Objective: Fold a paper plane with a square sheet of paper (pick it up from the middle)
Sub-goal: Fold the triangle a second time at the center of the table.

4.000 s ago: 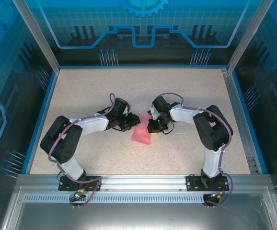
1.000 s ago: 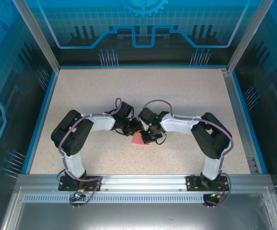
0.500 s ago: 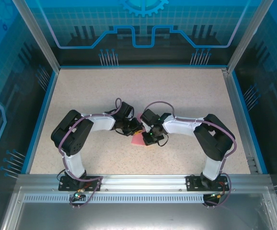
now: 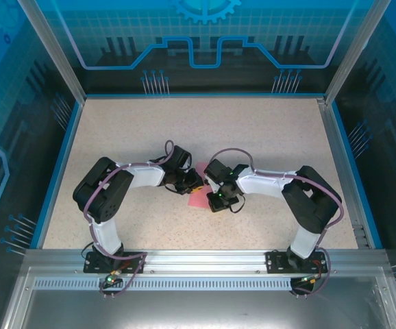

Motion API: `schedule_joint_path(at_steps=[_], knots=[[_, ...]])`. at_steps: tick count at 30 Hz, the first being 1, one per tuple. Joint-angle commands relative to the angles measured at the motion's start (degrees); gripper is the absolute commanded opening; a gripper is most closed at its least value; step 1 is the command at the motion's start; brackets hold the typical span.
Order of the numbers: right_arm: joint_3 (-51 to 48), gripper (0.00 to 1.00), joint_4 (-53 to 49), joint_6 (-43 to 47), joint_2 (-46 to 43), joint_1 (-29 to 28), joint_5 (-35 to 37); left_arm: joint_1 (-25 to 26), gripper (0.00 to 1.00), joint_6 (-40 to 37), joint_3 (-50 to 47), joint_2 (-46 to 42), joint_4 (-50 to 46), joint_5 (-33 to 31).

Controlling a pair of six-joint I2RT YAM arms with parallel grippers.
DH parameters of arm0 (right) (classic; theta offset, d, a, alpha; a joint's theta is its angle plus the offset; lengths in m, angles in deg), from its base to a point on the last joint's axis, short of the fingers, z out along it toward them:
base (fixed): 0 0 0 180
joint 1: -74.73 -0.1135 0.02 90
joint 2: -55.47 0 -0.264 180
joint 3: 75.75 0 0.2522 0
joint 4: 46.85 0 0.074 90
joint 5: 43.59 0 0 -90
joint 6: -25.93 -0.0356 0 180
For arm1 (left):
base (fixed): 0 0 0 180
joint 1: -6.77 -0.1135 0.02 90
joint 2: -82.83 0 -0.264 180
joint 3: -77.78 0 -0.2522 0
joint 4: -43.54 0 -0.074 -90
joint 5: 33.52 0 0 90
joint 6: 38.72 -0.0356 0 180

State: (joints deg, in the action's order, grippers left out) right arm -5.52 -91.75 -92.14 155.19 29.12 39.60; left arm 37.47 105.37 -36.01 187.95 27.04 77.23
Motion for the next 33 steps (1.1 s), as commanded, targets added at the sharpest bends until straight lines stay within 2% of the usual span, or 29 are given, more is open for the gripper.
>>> schedule_joint_path(at_steps=[1,6,16,24,29,33], knots=[[-0.2,0.07,-4.3,-0.9,-2.5,0.1,0.9,0.5,0.17,0.5,-2.1,3.8,-8.2,-4.9],[1.2,0.08,0.7,-3.0,-5.2,0.9,1.8,0.5,0.17,0.4,-2.2,3.4,-8.3,-4.8],[3.5,0.07,4.4,-4.7,1.7,1.1,-1.2,0.5,0.17,0.3,-1.8,3.3,-8.4,-4.6],[-0.8,0.07,3.7,-5.1,1.6,1.1,-1.1,0.5,0.17,-0.3,-1.4,3.0,-8.4,-4.4],[-4.1,0.07,4.1,-6.1,0.9,1.4,-1.4,0.5,0.18,-3.4,-0.3,1.0,-7.3,-3.3],[-5.2,0.07,5.0,-6.9,1.6,1.8,-1.5,0.6,0.19,-5.2,0.2,-0.4,-5.1,0.0]])
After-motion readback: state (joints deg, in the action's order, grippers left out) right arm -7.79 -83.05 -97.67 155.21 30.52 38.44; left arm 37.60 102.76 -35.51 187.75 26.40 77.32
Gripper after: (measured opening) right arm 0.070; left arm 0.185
